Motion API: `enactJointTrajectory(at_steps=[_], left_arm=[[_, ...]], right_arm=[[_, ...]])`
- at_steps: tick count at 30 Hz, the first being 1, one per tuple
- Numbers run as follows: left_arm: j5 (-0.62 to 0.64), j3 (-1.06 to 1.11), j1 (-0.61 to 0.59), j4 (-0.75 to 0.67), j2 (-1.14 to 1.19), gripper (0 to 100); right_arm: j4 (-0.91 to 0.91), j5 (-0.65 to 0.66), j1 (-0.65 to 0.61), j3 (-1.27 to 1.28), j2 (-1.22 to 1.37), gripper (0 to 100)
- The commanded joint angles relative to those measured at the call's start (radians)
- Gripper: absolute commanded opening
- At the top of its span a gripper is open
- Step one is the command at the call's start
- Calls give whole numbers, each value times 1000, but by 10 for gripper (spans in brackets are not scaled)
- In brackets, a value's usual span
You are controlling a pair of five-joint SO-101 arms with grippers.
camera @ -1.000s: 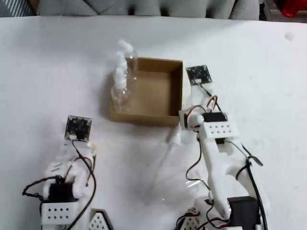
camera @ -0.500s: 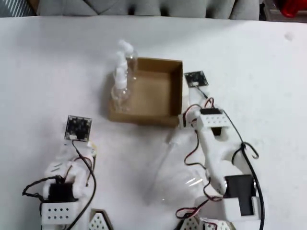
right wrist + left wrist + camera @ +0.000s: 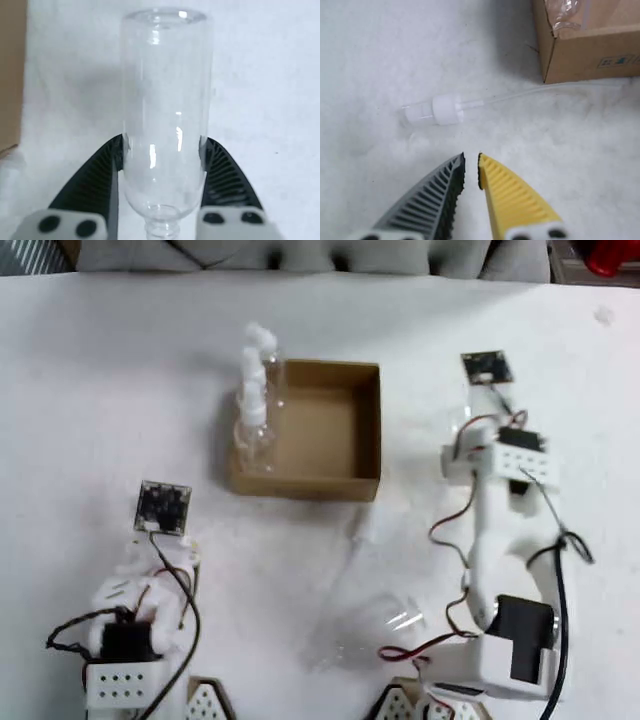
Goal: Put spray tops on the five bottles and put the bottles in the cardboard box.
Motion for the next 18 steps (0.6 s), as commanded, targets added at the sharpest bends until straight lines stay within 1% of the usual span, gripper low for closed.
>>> enactJointTrajectory(at_steps=[1,5,7,9,12,15,18], left_arm=[[-14,-5,-8,5,-25,57],[-14,-5,-8,5,-25,57],[-14,-5,-8,5,-25,57],[-14,-5,-8,5,-25,57],[-14,-5,-8,5,-25,57],[-14,-5,-8,5,-25,57],[-14,-5,-8,6,-25,57]], right_arm=[[150,272,58,-149,-8,56],[349,695,74,-206,-8,56],[417,898,90,-209,-8,56],[453,1089,105,-201,-8,56],[452,1356,134,-153,-8,57],[455,1580,153,-104,-8,70],[452,1697,159,-66,-8,159]])
